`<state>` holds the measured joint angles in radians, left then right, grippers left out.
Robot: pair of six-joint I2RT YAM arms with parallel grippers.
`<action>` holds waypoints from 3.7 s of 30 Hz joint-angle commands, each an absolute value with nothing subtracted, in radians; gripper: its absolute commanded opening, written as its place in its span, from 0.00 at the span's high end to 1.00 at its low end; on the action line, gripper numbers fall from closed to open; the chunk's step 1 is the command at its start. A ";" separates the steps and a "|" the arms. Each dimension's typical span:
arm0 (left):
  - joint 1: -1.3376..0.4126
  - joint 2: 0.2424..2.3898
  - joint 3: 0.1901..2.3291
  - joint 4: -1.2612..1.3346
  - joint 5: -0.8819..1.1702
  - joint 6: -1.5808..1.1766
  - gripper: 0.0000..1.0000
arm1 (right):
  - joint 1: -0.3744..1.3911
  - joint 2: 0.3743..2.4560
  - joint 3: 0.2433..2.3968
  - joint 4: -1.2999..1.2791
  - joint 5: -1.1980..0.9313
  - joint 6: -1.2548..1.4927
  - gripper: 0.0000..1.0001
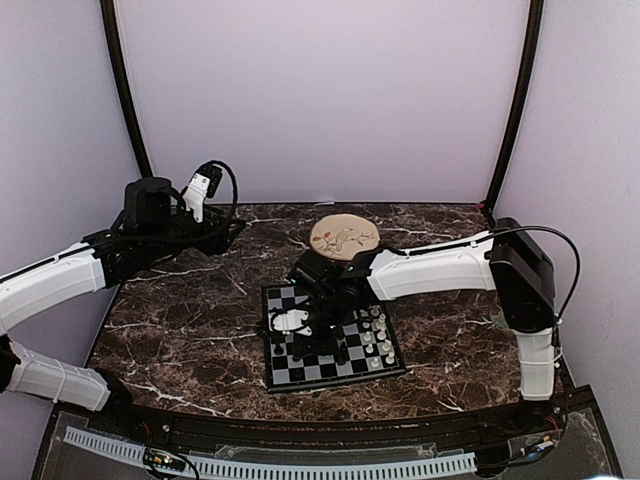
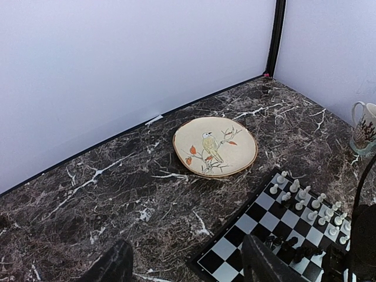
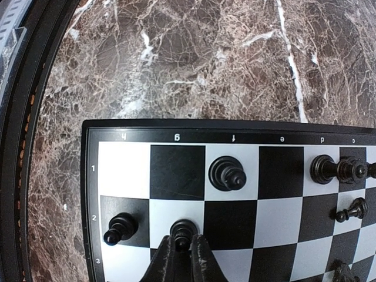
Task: Set up the chess pieces on the board
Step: Place the pawn at b7, then pick up the pawn from the chessboard.
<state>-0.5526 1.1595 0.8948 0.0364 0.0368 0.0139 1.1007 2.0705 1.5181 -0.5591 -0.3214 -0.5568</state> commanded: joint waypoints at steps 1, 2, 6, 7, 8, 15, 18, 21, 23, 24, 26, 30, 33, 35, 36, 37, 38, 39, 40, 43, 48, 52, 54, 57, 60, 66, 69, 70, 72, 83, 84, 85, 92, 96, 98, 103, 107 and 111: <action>-0.550 1.157 0.885 0.059 0.048 0.005 0.35 | 1.114 2.089 1.530 -0.563 -0.337 -0.565 0.86; -0.550 1.157 0.885 0.058 0.049 0.005 0.35 | 1.113 2.087 1.532 -0.563 -0.337 -0.564 0.85; -0.549 1.159 0.885 0.058 0.049 0.005 0.35 | 1.114 2.084 1.543 -0.569 -0.338 -0.558 0.80; -0.550 1.160 0.885 0.058 0.049 0.004 0.35 | 1.113 2.083 1.549 -0.572 -0.340 -0.555 0.80; -0.549 1.160 0.885 0.058 0.049 0.005 0.35 | 1.114 2.081 1.552 -0.575 -0.341 -0.552 0.79; -0.550 1.166 0.888 0.057 0.055 0.003 0.35 | 1.114 2.081 1.578 -0.594 -0.346 -0.548 0.77; -0.551 1.167 0.888 0.054 0.057 0.002 0.35 | 1.112 2.097 1.580 -0.600 -0.347 -0.548 0.77; -0.551 1.170 0.888 0.054 0.062 0.000 0.35 | 1.113 2.116 1.591 -0.614 -0.347 -0.544 0.74; -0.550 1.172 0.890 0.054 0.064 0.000 0.35 | 1.114 2.126 1.596 -0.622 -0.343 -0.543 0.73; -0.550 1.173 0.889 0.054 0.066 0.000 0.35 | 1.112 2.130 1.598 -0.624 -0.340 -0.543 0.73; -0.550 1.175 0.890 0.052 0.069 -0.001 0.35 | 1.113 2.139 1.601 -0.629 -0.334 -0.542 0.73; -0.550 1.177 0.891 0.052 0.074 -0.003 0.35 | 1.114 2.149 1.608 -0.639 -0.342 -0.542 0.74; -0.550 1.178 0.890 0.053 0.076 -0.003 0.35 | 1.114 2.151 1.614 -0.644 -0.354 -0.540 0.75; -0.550 1.180 0.891 0.053 0.078 -0.004 0.35 | 1.113 2.151 1.618 -0.648 -0.357 -0.540 0.76; -0.550 1.180 0.891 0.053 0.080 -0.004 0.35 | 1.113 2.151 1.621 -0.651 -0.361 -0.541 0.77; -0.550 1.180 0.891 0.054 0.081 -0.005 0.35 | 1.114 2.152 1.622 -0.654 -0.363 -0.540 0.77; -0.550 1.181 0.890 0.054 0.082 -0.005 0.35 | 1.114 2.152 1.624 -0.655 -0.365 -0.540 0.78; -0.550 1.181 0.891 0.054 0.082 -0.005 0.35 | 1.114 2.154 1.624 -0.656 -0.370 -0.539 0.78; -0.550 1.180 0.891 0.054 0.083 -0.006 0.35 | 1.114 2.152 1.624 -0.657 -0.374 -0.539 0.79; -0.550 1.181 0.891 0.054 0.084 -0.006 0.35 | 1.115 2.151 1.625 -0.658 -0.382 -0.535 0.80; -0.551 1.183 0.891 0.052 0.086 -0.008 0.35 | 1.116 2.155 1.630 -0.654 -0.369 -0.529 0.80; -0.551 1.183 0.891 0.052 0.083 -0.009 0.35 | 1.114 2.165 1.639 -0.648 -0.339 -0.515 0.78; -0.550 1.184 0.890 0.051 0.074 -0.008 0.35 | 1.113 2.155 1.651 -0.659 -0.337 -0.517 0.77; -0.550 1.187 0.893 0.041 0.048 -0.007 0.35 | 1.106 2.111 1.664 -0.689 -0.347 -0.538 0.74; -0.550 1.212 0.940 -0.037 -0.005 -0.033 0.35 | 1.088 2.052 1.688 -0.736 -0.385 -0.560 0.72; -0.550 1.302 1.075 -0.266 0.071 0.024 0.40 | 1.000 1.916 1.666 -0.770 -0.515 -0.552 0.68; -0.550 1.342 1.091 -0.325 0.156 0.113 0.41 | 0.932 1.850 1.591 -0.732 -0.557 -0.536 0.68; -0.551 1.359 1.096 -0.340 0.186 0.138 0.41 | 0.906 1.830 1.558 -0.714 -0.569 -0.529 0.68; -0.550 1.393 1.112 -0.370 0.210 0.161 0.42 | 0.867 1.800 1.496 -0.644 -0.556 -0.486 0.69; -0.538 1.491 1.138 -0.359 0.187 0.154 0.44 | 0.907 1.916 1.525 -0.453 -0.318 -0.330 0.73; -0.529 1.488 1.136 -0.349 0.178 0.136 0.44 | 0.919 1.945 1.542 -0.448 -0.305 -0.323 0.73; -0.517 1.485 1.131 -0.332 0.165 0.113 0.44 | 0.929 1.971 1.558 -0.441 -0.294 -0.314 0.73; -0.440 1.442 1.063 -0.223 0.123 -0.011 0.42 | 0.957 2.124 1.688 -0.423 -0.200 -0.231 0.67; -0.428 1.411 1.039 -0.197 0.129 -0.007 0.41 | 0.960 2.186 1.739 -0.437 -0.176 -0.203 0.66; -0.423 1.406 1.039 -0.195 0.134 -0.005 0.41 | 0.960 2.209 1.754 -0.443 -0.181 -0.199 0.65; -0.420 1.396 1.025 -0.179 0.146 -0.003 0.40 | 0.962 2.255 1.786 -0.456 -0.191 -0.188 0.63; -0.419 1.398 1.012 -0.170 0.147 0.000 0.40 | 0.964 2.272 1.798 -0.462 -0.202 -0.181 0.60; -0.418 1.403 1.007 -0.164 0.154 0.000 0.40 | 0.965 2.286 1.796 -0.470 -0.199 -0.180 0.60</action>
<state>-0.4248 1.4326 1.0252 -0.1879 0.1390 0.0063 0.9600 2.2658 1.7710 -0.4713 -0.1978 -0.1974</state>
